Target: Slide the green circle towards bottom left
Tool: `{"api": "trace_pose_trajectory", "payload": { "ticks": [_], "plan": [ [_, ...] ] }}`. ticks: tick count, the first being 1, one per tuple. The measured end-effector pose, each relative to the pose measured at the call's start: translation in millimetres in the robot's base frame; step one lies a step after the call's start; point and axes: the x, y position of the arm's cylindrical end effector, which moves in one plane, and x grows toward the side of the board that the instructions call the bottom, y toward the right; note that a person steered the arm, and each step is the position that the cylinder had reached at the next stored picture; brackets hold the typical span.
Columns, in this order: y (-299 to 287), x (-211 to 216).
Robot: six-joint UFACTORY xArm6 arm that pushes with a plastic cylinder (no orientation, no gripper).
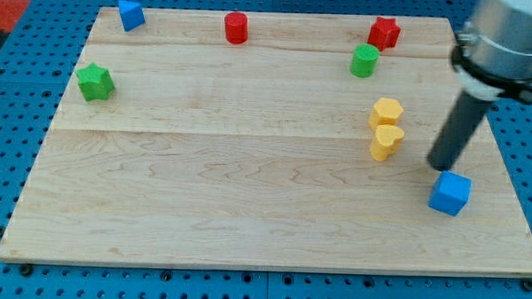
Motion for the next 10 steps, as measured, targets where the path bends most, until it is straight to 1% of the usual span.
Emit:
{"api": "trace_pose_trajectory", "payload": {
  "ticks": [1,2,3,4,5,6,7,8,9,10],
  "plan": [
    [-12.8,44.1],
    [-20.2,55.9],
    [64.2,-46.7],
    [34.9,-155.6],
    [-47.5,-171.6],
    [-64.2,-195.4],
    [-79.5,-209.0],
    [-157.5,-181.8],
    [-222.5,-112.2],
    [-196.4,-154.9]
  ]
}}
